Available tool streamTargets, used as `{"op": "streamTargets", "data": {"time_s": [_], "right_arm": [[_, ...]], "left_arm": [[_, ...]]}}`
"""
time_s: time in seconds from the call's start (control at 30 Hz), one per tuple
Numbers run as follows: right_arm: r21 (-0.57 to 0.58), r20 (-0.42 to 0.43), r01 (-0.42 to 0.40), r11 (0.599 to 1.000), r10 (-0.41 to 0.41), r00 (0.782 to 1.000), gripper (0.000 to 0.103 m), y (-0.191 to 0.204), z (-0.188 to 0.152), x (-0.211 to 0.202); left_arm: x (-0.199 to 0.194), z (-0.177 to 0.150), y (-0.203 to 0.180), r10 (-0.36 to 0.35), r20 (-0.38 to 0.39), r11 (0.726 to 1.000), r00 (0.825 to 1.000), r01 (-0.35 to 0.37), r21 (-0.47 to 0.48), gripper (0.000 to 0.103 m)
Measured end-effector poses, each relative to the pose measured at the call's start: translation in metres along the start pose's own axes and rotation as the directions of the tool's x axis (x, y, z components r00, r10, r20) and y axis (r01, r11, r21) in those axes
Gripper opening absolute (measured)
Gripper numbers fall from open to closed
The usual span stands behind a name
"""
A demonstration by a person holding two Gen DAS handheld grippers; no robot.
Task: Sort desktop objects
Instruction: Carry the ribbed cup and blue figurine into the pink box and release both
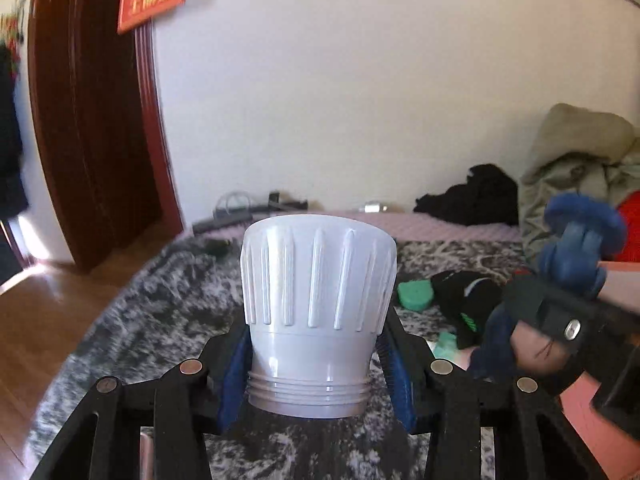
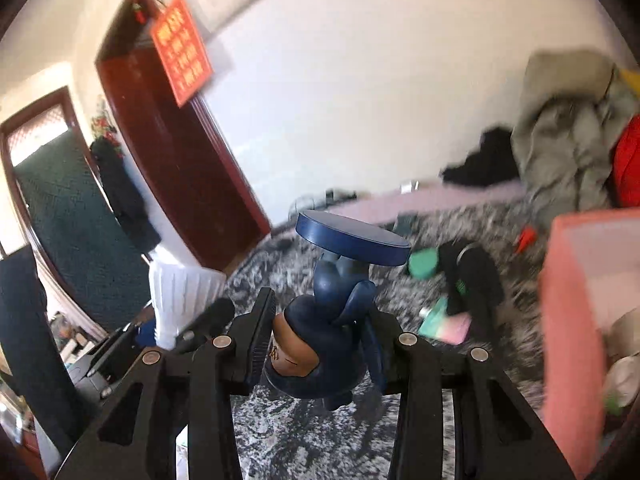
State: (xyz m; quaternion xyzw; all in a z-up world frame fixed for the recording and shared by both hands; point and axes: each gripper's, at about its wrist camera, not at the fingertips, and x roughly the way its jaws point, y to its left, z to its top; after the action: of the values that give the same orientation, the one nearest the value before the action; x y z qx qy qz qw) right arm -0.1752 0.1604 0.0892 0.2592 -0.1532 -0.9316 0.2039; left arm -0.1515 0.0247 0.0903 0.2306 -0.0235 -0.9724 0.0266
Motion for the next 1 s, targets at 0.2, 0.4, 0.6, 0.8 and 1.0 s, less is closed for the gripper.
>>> {"op": "streamTargets", "data": {"time_s": [0.2, 0.4, 0.6, 0.8, 1.0], "right_arm": [[-0.050, 0.144, 0.077, 0.996, -0.069, 0.987, 0.044, 0.004, 0.005, -0.090], [-0.036, 0.357, 0.317, 0.948, -0.284, 0.890, 0.044, -0.025, 0.019, -0.173], [0.076, 0.491, 0.504, 0.861, -0.472, 0.732, 0.043, -0.069, 0.030, -0.237], [0.173, 0.505, 0.617, 0.768, -0.607, 0.614, 0.024, -0.122, 0.036, -0.268], [0.247, 0.052, 0.599, 0.761, -0.628, 0.776, 0.028, -0.239, 0.040, -0.189]], "left_arm": [[-0.044, 0.014, -0.050, -0.122, 0.056, 0.992, 0.991, 0.120, 0.043, 0.050], [-0.067, 0.043, -0.127, -0.322, 0.082, 0.943, 0.943, 0.312, 0.111, 0.050], [-0.090, 0.074, -0.190, -0.488, 0.125, 0.868, 0.864, 0.467, 0.167, 0.050], [-0.067, 0.071, -0.245, -0.545, 0.023, 0.822, 0.838, 0.529, 0.213, 0.049], [0.029, 0.032, -0.300, -0.487, -0.352, 0.810, 0.799, 0.564, 0.162, 0.067]]}}
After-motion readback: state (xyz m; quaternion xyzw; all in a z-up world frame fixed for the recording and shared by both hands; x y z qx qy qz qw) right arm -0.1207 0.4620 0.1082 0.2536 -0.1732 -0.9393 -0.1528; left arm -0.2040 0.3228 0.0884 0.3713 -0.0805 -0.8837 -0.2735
